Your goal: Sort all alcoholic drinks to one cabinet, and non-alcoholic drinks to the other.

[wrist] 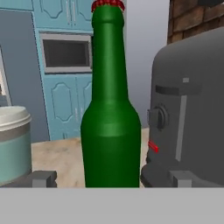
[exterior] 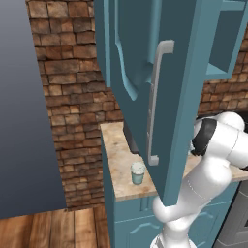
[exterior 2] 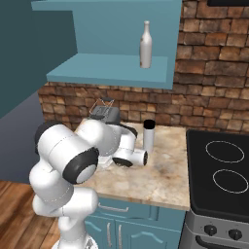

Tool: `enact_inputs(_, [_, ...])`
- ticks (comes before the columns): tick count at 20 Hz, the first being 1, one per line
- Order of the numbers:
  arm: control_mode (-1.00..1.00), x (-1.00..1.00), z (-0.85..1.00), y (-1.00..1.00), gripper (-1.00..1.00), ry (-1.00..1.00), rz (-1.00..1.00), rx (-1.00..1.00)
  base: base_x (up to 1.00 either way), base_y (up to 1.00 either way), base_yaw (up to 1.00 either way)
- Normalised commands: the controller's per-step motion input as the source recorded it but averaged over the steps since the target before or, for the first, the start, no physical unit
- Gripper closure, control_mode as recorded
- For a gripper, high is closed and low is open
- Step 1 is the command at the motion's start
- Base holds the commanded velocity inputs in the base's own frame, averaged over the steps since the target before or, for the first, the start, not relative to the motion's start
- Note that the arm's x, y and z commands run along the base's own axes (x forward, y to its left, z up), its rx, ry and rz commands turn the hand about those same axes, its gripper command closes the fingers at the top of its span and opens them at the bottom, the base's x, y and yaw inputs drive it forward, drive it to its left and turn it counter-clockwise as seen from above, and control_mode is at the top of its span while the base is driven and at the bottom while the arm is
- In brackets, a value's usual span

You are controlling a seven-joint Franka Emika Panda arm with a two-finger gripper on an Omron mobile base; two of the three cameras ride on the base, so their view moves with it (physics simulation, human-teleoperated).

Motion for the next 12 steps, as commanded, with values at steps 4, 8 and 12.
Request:
enact_inputs(4, [-1.0, 0.0, 0.0, 0.17, -1.0, 0.0, 0.0, 0.0, 0.0, 0.0, 0.0])
enact_inputs(8, [-1.0, 0.0, 0.0, 0.17, -1.0, 0.0, 0.0, 0.0, 0.0, 0.0, 0.0])
enact_inputs(12, [-1.0, 0.02, 0.0, 0.18, -1.0, 0.0, 0.0, 0.0, 0.0, 0.0, 0.0])
